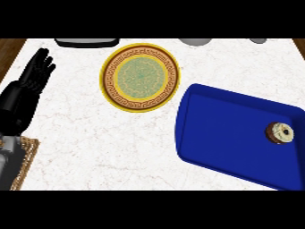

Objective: Pick the cupcake from the tray and place it in the plate

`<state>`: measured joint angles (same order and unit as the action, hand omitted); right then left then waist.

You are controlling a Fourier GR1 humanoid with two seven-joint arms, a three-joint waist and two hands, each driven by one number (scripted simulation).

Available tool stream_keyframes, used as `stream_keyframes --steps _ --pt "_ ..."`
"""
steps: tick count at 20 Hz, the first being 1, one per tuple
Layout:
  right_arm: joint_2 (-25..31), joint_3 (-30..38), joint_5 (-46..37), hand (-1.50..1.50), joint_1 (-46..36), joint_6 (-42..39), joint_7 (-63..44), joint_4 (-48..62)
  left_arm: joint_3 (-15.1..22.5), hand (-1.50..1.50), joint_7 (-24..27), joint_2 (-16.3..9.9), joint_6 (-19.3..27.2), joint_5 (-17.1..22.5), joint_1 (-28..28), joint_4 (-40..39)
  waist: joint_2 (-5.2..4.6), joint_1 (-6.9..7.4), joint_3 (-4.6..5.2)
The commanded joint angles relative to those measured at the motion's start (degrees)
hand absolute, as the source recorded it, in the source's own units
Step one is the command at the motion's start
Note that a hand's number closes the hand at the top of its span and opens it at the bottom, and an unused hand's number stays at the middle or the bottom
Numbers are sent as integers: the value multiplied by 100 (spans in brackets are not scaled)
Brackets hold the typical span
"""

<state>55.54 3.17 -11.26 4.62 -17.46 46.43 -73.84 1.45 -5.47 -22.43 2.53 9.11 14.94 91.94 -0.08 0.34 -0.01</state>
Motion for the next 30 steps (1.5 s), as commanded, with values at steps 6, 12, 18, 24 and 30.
stream_keyframes --steps 6,12,18,24,30 --pt "-699 -188 -1110 -150 -909 283 -610 703 -285 0 -122 33 -311 -89 163 -143 2 -6 0" --pt "-1131 -408 -1899 -150 -1093 743 -587 1402 -121 0 -161 317 -211 -303 -310 432 9 14 -2" --pt "-1403 -391 -2362 -150 -1789 580 -371 2328 -552 0 -138 207 -565 -208 138 -1 2 7 -2" --pt "-1740 -479 -2900 -150 -2127 872 -9 3171 -535 0 -319 428 -426 -455 295 -14 -2 7 -3" --pt "-1962 -429 -3319 -150 -2493 1198 -250 3693 -372 0 -165 698 -399 -694 -206 442 4 16 -3"
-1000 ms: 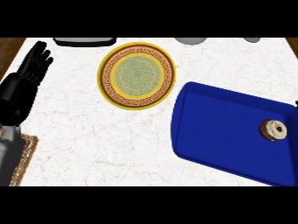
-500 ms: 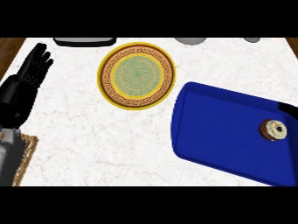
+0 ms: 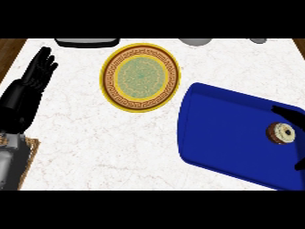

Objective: Pick the cupcake from the tray and place it in the plate

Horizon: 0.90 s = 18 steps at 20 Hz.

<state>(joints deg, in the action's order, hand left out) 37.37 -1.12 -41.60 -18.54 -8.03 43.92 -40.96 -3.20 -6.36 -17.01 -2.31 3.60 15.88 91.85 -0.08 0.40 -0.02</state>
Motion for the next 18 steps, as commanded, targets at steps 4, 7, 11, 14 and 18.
stream_keyframes --steps 4,7,11,14,18 --pt "-356 183 -166 150 -256 506 520 764 -41 0 42 177 -27 -82 -70 71 -3 -4 -3" --pt "-528 523 76 150 -413 1138 630 669 96 0 10 238 11 -174 -227 241 -3 15 -5" --pt "-720 601 -78 150 -569 1593 -262 506 -135 0 -50 122 13 -189 320 -308 -8 -34 0" --pt "-675 499 -666 150 -839 1882 -2268 839 -14 0 -76 125 -101 -107 117 42 -29 108 14" --pt "-594 361 -1210 150 -1287 1958 -3957 988 -141 0 -56 54 -217 45 152 -22 -22 143 17"
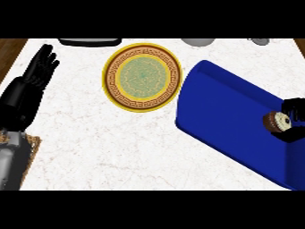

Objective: Pick the cupcake from the tray and place it in the plate

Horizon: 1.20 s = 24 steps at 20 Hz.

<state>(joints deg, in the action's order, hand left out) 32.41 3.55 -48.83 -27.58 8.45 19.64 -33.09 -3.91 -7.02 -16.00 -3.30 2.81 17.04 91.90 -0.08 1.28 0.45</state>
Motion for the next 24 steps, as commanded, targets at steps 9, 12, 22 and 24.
stream_keyframes --steps 9,12,22,24 --pt "-706 -310 -205 150 -459 -404 -2154 -2076 -236 0 63 -143 -254 95 -305 28 46 -171 -39" --pt "-1044 -430 125 150 -424 -609 -1987 -2967 -301 0 261 -123 -146 -15 -194 -254 64 -263 -35" --pt "-1797 -542 990 150 -769 -1550 -2752 -4787 -184 0 193 97 -106 -45 -199 -135 27 -138 -42" --pt "-2098 -694 870 150 -1130 -1447 -2909 -4577 -328 0 152 -112 -287 45 22 -264 13 -109 -43"
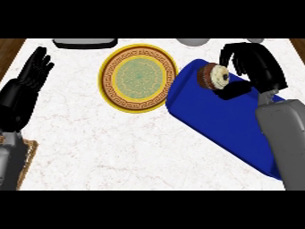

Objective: Pick the cupcake from the tray and place it in the plate

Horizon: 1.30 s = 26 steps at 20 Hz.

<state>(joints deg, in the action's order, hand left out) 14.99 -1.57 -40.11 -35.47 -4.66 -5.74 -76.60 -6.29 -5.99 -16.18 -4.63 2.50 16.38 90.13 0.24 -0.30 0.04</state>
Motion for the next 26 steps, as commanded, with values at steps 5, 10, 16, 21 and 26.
stream_keyframes --steps 5,10,16,21,26 --pt "-1137 -605 -410 150 -584 247 -750 151 28 0 159 134 8 -123 9 -149 -30 61 -2" --pt "-1412 -125 -162 150 -1711 516 -494 1700 84 0 7 141 -119 -74 118 -101 -52 117 -3" --pt "-1494 -854 371 150 -2718 1567 -894 3421 -58 0 118 -1 -225 -40 286 -208 -90 265 0" --pt "-1498 -854 333 150 -3081 2159 -315 4844 230 0 -224 260 -51 -156 523 -11 -161 385 -2" --pt "-1499 -1364 706 150 -3525 2227 -460 5511 314 0 -233 345 -74 -158 543 8 -174 571 0"
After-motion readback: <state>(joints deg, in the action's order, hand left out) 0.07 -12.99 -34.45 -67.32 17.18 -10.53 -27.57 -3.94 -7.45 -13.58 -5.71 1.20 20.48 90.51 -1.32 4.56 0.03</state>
